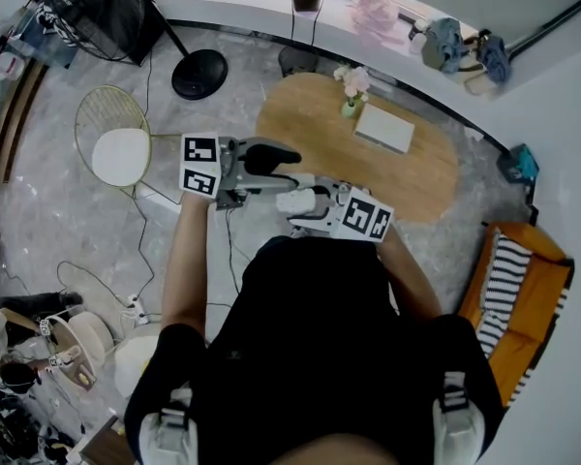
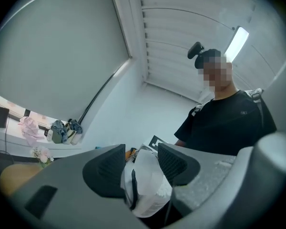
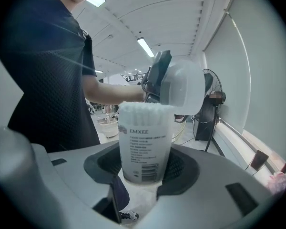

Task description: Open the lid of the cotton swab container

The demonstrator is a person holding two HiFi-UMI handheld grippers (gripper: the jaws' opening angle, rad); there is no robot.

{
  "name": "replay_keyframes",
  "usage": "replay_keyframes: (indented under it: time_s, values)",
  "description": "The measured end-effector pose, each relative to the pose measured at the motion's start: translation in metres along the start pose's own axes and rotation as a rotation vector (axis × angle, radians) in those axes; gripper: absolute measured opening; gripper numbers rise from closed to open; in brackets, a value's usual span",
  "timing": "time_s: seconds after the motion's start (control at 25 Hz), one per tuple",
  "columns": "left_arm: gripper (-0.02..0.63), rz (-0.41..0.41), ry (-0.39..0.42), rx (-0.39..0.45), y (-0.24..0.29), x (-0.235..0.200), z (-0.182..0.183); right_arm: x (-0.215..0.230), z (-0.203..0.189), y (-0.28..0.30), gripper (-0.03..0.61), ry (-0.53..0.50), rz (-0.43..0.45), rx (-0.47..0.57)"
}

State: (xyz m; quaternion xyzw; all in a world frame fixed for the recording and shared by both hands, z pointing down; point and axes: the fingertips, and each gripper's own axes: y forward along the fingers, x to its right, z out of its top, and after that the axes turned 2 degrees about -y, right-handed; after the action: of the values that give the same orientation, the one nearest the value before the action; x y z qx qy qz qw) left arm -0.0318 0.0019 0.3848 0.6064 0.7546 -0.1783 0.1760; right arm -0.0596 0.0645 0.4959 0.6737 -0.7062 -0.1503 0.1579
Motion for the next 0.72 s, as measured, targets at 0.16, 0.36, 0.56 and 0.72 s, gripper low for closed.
replay_keyframes:
  time_s: [0.16,0.36,0.56,0.72]
  values:
    - [0.207,0.02,-0.006,0.054,-0.007,-0.004,0.003,-0.002,0.001,0.004,0.196,0.012,-0.006,0.013]
    - [0.207,0.055,-0.037,0.134,-0.012,-0.015,0.005,-0.006,0.002,0.003,0.196,-0.003,-0.013,0.028]
    - [0.207,0.128,-0.045,0.154,-0.014,-0.03,0.001,-0.007,0.002,0.002,0.196,-0.006,-0.01,0.034]
    - [0.206,0.138,-0.054,0.163,-0.013,-0.031,0.0,-0.01,0.004,0.001,0.196,0.0,-0.012,0.051]
